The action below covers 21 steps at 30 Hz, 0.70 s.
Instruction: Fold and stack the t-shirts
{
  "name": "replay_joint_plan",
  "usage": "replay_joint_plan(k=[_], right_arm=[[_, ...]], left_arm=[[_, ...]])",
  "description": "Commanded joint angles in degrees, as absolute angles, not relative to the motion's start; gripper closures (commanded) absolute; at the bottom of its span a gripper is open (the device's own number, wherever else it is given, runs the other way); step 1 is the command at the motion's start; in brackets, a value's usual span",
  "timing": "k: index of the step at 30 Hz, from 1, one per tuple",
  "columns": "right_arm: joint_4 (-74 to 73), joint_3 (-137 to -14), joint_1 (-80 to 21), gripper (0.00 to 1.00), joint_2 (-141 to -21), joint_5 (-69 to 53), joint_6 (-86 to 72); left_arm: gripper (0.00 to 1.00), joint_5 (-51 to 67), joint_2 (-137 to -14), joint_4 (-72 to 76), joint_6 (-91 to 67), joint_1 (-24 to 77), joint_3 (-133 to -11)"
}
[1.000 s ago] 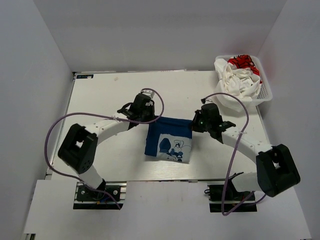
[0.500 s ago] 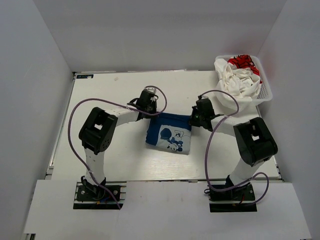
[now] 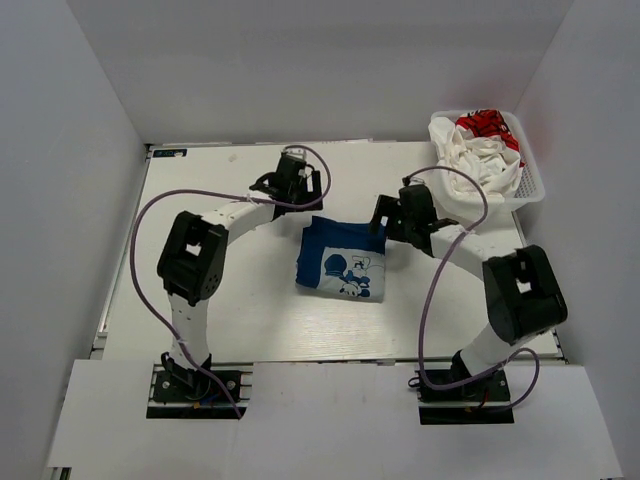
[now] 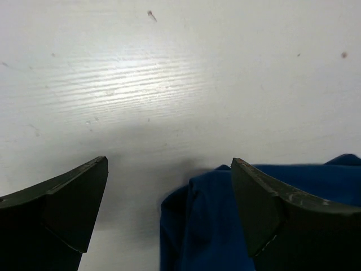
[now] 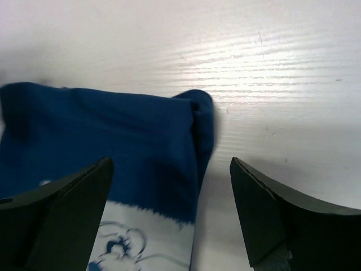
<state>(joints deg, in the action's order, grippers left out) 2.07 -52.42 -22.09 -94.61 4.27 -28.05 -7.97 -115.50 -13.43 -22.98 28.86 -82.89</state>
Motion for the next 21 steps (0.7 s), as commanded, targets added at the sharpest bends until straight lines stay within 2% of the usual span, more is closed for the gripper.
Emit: replay_joint_plan(k=[1, 5, 9, 12, 17, 21], right_arm=[[-1.65, -55.02, -21.97, 0.1, -87.46, 5.71, -27.42], [-2.03, -52.3, -22.32, 0.1, -81.22, 1.95, -28.04], [3.77, -51.32, -23.38, 0.1, -81.73, -12.02, -28.74], [8.6, -51.42, -23.91, 0.1, -87.78, -13.27, -31.72], [13.98, -53.17, -23.38, 0.1, -96.23, -14.59, -34.19], [13.89, -52.83, -22.5, 0.1, -102.82, -14.06, -35.94]], left_arm=[[0.0, -10.46, -109.0, -19.15, -21.97, 28.48, -87.09], [0.0, -7.83, -101.27, -20.3, -23.12, 30.31, -82.28], [0.0, 12.36, -92.92, -12.59, -23.64, 30.32, -70.6], [0.0, 22.22, -88.95, -5.21, -24.35, 31.63, -60.16], [0.0, 33.72, -89.29, 4.9, -22.6, 31.64, -51.43], [0.0, 36.3, -93.24, 8.34, -22.06, 31.64, -45.98]])
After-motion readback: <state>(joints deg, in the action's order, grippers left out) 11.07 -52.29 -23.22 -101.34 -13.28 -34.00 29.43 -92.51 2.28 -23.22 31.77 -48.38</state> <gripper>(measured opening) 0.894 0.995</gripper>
